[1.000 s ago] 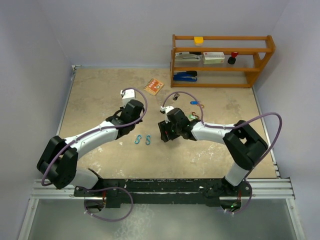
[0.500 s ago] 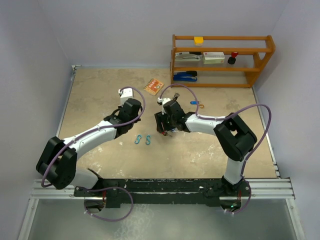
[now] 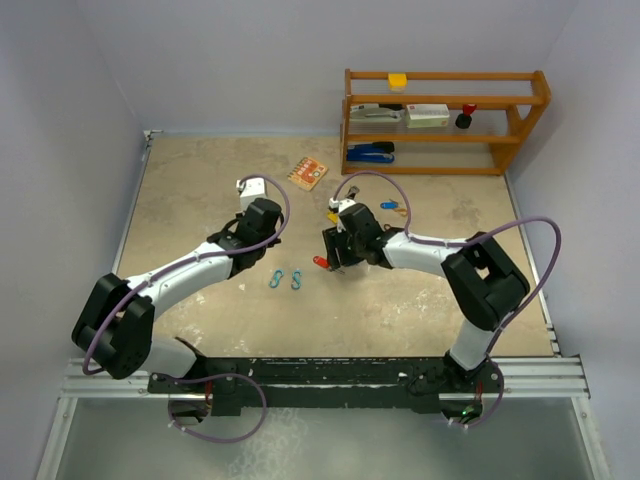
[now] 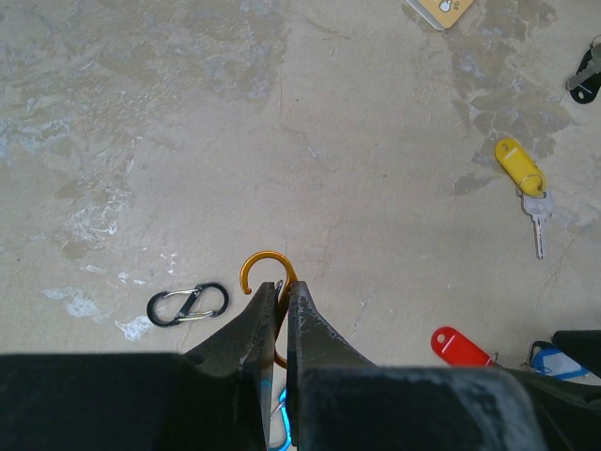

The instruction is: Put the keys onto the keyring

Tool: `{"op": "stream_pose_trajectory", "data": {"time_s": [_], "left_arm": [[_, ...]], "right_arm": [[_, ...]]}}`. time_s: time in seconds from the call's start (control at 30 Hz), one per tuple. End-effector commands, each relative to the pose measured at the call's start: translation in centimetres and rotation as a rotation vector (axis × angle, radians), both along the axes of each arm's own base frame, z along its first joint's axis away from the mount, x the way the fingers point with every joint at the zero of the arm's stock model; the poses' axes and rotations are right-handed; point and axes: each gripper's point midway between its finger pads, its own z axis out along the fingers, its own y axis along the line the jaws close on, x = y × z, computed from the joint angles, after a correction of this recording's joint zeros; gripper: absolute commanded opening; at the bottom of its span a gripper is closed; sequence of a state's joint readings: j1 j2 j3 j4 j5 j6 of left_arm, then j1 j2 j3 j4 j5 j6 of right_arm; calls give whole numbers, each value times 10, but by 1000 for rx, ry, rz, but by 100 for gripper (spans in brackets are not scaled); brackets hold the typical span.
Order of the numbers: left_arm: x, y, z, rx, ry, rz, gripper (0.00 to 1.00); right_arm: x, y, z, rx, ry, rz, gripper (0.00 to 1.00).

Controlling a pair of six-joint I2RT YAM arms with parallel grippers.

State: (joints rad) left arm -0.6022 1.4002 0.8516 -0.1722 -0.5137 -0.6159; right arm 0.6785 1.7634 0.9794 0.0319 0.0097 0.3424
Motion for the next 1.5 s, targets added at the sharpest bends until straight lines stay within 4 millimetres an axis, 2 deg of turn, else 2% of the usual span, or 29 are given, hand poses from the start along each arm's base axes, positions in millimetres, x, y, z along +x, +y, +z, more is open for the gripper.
{"op": "stream_pose_trajectory", "data": {"time_s": [0.0, 0.23, 0.47, 0.9, 1.2, 1.47], "left_arm": [[6, -1, 13, -31, -50, -1, 0], [6, -1, 12, -30, -47, -1, 0], [5, 0, 11, -26, -44, 1, 0], [5, 0, 9, -27, -41, 0, 0], [5, 0, 8, -29, -41, 2, 0], [6, 0, 7, -28, -39, -2, 0]], "right_arm": [[-9, -10, 8, -4, -3, -22, 64], [-6, -11, 11, -9, -26, -16, 63], [-4, -15, 9, -35, -38, -18, 45], [-3, -19, 11, -52, -52, -25, 30], [-2, -20, 17, -49, -68, -27, 23], [-1, -19, 27, -36, -90, -21, 5]]}}
